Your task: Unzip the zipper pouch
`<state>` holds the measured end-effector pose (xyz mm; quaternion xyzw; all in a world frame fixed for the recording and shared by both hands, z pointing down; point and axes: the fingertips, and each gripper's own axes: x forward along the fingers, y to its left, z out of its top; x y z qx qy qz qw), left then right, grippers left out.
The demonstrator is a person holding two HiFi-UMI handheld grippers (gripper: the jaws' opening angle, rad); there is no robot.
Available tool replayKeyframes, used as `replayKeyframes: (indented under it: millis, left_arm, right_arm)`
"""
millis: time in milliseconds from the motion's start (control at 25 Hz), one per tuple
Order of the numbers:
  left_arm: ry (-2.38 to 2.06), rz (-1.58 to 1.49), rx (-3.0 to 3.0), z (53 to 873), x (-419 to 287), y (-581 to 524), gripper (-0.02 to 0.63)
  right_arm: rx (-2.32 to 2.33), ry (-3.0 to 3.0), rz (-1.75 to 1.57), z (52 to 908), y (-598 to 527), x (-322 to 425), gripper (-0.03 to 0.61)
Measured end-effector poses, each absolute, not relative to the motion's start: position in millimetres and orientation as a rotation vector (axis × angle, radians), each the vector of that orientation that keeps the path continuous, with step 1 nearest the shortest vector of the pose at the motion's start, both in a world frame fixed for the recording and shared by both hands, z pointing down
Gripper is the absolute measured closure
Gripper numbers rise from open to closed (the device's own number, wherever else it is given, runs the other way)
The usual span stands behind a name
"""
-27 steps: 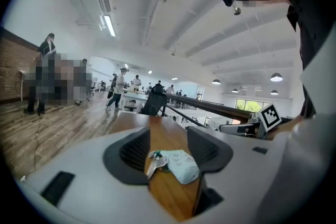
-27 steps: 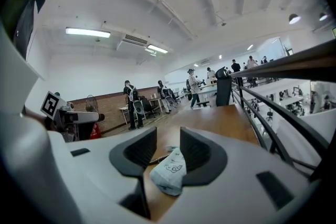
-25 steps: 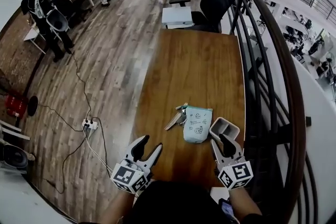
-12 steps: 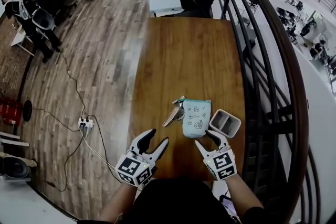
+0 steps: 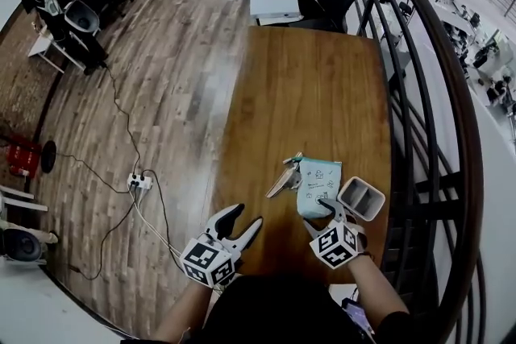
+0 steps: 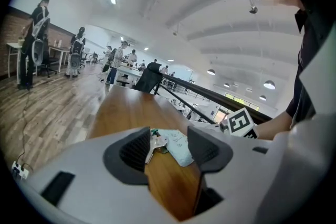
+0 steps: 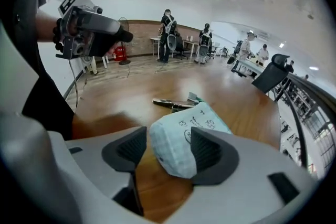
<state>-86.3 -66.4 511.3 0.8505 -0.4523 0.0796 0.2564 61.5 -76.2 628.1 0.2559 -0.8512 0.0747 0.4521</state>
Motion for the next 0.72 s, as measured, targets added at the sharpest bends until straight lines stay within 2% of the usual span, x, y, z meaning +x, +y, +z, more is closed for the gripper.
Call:
replayKeyframes:
  millis: [80, 160, 320, 440, 720]
  left_arm:
    - [-1.219, 0.215, 2.299, 514.0, -88.0, -61.3, 0.385]
    - [-1.204, 0.223, 2.288, 518.9, -87.6, -58.5, 0.384]
    - [-1.165, 0.249, 2.284, 529.5, -81.2, -58.9, 0.385]
    - [-1.134, 0.256, 2.289, 535.6, -74.3, -60.4, 0.384]
    - [-1.044, 0.276, 2.325, 540.8, -53.5, -55.1, 0.385]
  right_arm:
    - [0.631, -2.072, 0.226, 635.4, -72.9, 61.4, 0.331]
    - [0.682, -2.057, 0.269, 637.3, -75.1, 65.1, 0.424]
    - [0.756, -2.088, 0.299, 633.6, -74.3, 71.7, 0.538]
    - [0.76, -2.114, 0.284, 632.7, -63.5, 74.8, 0.565]
    - [0.778, -2.207, 0.33, 615.0, -34.3, 76.3, 0.572]
